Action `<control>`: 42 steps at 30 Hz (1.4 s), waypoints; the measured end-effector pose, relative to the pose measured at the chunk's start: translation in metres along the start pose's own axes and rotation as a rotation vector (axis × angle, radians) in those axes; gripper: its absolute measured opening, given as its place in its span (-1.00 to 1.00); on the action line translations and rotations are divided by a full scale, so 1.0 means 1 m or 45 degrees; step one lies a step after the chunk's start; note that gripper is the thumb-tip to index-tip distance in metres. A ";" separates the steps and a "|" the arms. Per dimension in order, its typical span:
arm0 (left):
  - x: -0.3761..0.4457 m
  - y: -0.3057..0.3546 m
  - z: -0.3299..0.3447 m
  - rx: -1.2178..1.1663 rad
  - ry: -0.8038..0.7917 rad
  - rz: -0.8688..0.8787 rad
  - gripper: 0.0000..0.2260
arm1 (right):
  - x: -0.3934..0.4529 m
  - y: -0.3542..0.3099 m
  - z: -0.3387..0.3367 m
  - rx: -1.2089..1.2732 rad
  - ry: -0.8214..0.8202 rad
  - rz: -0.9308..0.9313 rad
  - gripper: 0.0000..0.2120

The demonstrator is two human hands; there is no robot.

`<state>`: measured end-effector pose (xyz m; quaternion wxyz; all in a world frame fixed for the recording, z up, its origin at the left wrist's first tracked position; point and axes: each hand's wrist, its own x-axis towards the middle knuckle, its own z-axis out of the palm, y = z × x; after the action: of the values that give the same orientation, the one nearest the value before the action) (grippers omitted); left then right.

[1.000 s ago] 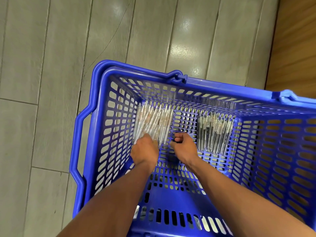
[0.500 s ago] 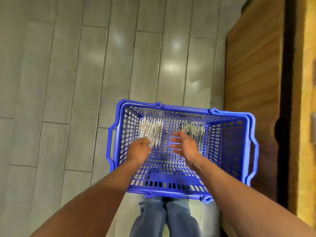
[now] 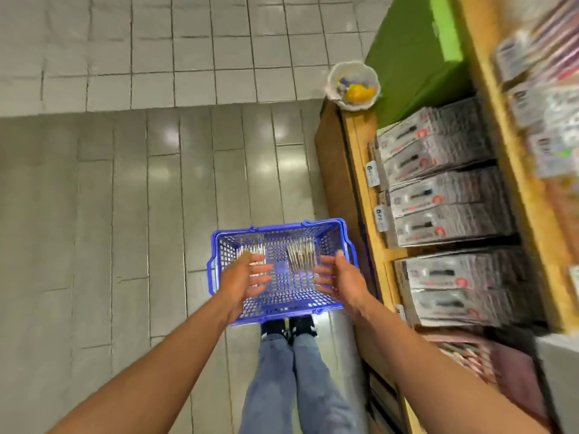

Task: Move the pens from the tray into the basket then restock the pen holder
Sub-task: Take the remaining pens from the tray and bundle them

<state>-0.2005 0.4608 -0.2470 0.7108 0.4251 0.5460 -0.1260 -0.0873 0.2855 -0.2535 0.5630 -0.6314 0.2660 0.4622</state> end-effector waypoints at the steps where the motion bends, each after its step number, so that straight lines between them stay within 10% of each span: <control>1: -0.018 0.008 0.010 0.026 -0.026 0.011 -0.69 | -0.020 -0.006 -0.010 0.049 0.007 -0.014 -0.58; 23: -0.262 0.025 0.356 0.693 -0.950 0.215 -0.73 | -0.328 -0.020 -0.308 0.694 0.637 -0.634 -0.72; 42: -0.279 -0.014 0.496 1.256 -1.028 0.151 -0.74 | -0.205 -0.004 -0.413 -0.212 1.119 0.069 -0.75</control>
<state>0.0187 0.0047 0.0135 0.5871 0.6509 0.0887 -0.4730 -0.0547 -0.1468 -0.0955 0.3316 -0.8037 0.4583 0.1846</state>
